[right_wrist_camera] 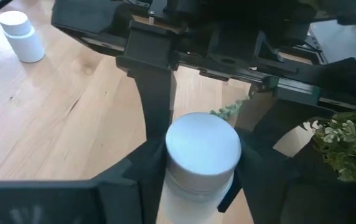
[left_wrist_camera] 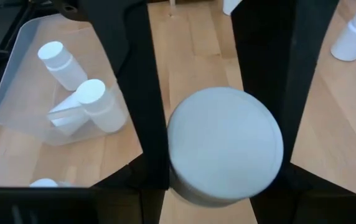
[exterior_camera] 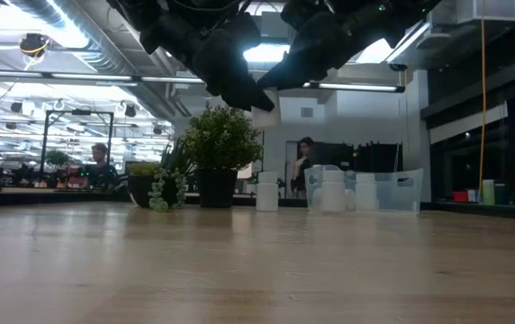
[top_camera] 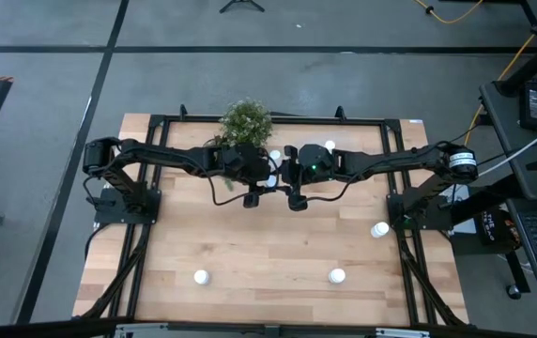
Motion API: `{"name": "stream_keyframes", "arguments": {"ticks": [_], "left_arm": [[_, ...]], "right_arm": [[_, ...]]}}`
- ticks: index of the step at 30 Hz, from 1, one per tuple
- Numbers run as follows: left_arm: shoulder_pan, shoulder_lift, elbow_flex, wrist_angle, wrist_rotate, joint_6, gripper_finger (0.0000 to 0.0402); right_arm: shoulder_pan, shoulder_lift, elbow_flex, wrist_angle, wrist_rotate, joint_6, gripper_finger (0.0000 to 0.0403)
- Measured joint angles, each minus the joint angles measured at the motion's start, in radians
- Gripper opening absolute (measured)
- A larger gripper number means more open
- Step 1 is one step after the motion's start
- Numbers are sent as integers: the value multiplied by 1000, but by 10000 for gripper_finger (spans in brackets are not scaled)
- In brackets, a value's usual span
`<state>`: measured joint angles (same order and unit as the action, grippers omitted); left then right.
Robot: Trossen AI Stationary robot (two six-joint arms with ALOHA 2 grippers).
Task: Pick and place pill bottles into a basket
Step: Put the white pill bottle into the transparent bin
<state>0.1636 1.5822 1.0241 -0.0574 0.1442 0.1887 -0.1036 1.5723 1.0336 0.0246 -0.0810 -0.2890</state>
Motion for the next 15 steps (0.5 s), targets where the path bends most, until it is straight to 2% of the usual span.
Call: {"name": "stream_keyframes", "arguments": {"ticks": [3, 10, 15], "left_arm": [[-2, 0, 0, -2, -4, 18, 177], [-16, 0, 1, -15, -15, 32, 210], [-20, 0, 3, -21, -29, 34, 217]], "right_arm": [[0, 0, 0, -1, 1, -3, 151], [1, 1, 0, -14, -1, -16, 150], [1, -8, 0, -27, 2, -39, 150]]}}
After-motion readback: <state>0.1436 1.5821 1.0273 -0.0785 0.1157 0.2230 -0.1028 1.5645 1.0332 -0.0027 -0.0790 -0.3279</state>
